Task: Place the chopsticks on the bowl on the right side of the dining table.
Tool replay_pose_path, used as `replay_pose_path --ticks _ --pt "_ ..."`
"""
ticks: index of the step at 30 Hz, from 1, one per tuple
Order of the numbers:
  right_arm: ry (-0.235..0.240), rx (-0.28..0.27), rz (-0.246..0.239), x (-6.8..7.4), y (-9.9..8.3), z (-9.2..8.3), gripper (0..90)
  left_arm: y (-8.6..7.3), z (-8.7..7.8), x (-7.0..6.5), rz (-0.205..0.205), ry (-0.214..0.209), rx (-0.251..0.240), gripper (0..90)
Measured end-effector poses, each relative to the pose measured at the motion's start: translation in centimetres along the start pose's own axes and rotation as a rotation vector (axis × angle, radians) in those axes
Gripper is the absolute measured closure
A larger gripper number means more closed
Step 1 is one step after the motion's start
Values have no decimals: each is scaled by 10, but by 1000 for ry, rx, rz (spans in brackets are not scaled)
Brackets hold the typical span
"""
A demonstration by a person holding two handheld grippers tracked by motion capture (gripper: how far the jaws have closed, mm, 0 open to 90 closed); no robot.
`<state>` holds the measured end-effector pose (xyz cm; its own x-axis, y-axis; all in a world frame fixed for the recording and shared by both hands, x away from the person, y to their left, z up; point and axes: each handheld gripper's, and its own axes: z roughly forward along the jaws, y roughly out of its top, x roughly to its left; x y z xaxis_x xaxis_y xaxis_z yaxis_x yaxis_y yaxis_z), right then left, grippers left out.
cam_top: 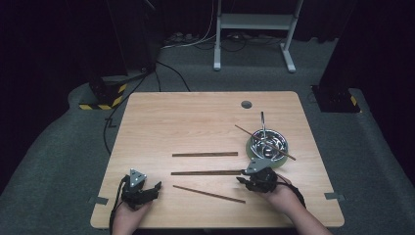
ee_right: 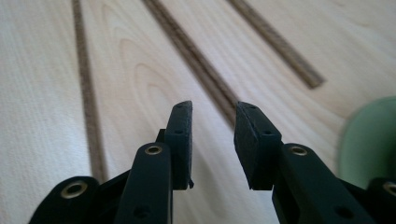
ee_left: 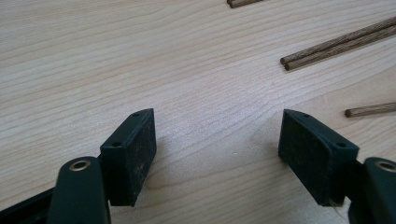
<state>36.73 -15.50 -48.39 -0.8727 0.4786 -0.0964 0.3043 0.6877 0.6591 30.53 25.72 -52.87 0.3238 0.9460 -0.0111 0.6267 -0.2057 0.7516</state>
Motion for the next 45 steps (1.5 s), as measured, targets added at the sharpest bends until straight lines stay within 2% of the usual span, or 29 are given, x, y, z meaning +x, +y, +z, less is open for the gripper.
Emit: replay_pose_path --ticks 4,6,9,13,16,20,30,37,44,45 --pt "33 9 -16 18 4 15 666 0 0 0 0 0 0 274" --pt "42 7 -14 20 5 16 664 0 0 0 0 0 1 274" --pt "64 -1 -26 32 9 23 649 0 0 0 1 -1 1 274" --pt "87 0 -77 46 12 31 649 0 0 0 2 -2 2 272" --pt "100 -15 -100 55 14 35 653 0 0 0 8 -7 2 274" --pt "140 -17 -111 62 17 39 682 0 0 0 8 -7 2 274" --pt "173 10 -134 69 27 49 747 0 0 0 7 -7 2 274" --pt "183 19 -127 65 29 54 761 0 0 0 7 -7 2 274" --pt "205 16 -125 64 29 54 826 0 0 0 7 -8 2 274" --pt "207 14 -141 64 29 54 835 0 0 0 7 -7 2 274"
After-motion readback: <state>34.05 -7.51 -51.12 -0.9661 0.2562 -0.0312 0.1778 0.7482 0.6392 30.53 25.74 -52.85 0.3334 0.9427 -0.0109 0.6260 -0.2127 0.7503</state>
